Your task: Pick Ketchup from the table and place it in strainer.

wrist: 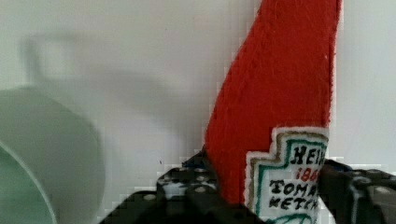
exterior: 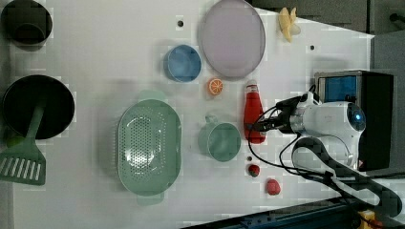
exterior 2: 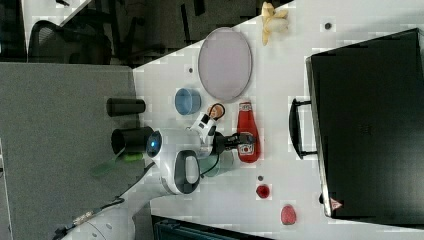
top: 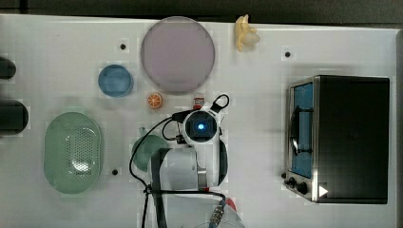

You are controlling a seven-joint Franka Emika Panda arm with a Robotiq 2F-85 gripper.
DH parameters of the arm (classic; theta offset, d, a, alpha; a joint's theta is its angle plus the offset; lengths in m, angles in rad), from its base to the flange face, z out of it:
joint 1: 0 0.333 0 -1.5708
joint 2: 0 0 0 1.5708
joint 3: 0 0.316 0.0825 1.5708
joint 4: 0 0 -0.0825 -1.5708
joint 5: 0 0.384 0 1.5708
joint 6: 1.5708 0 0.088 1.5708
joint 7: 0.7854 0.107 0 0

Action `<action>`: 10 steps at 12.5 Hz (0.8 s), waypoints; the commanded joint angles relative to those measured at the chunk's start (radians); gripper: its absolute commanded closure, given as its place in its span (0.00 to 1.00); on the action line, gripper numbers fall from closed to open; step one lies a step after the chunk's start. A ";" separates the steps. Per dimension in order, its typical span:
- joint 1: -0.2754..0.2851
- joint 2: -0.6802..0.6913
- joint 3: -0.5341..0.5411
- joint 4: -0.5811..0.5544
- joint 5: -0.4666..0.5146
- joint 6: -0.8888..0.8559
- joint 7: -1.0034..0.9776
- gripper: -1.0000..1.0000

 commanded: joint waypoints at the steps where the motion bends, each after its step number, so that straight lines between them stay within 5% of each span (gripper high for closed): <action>1: -0.008 -0.046 -0.006 0.038 0.001 0.005 -0.023 0.37; 10: 0.024 -0.414 0.114 0.197 0.017 -0.557 0.088 0.37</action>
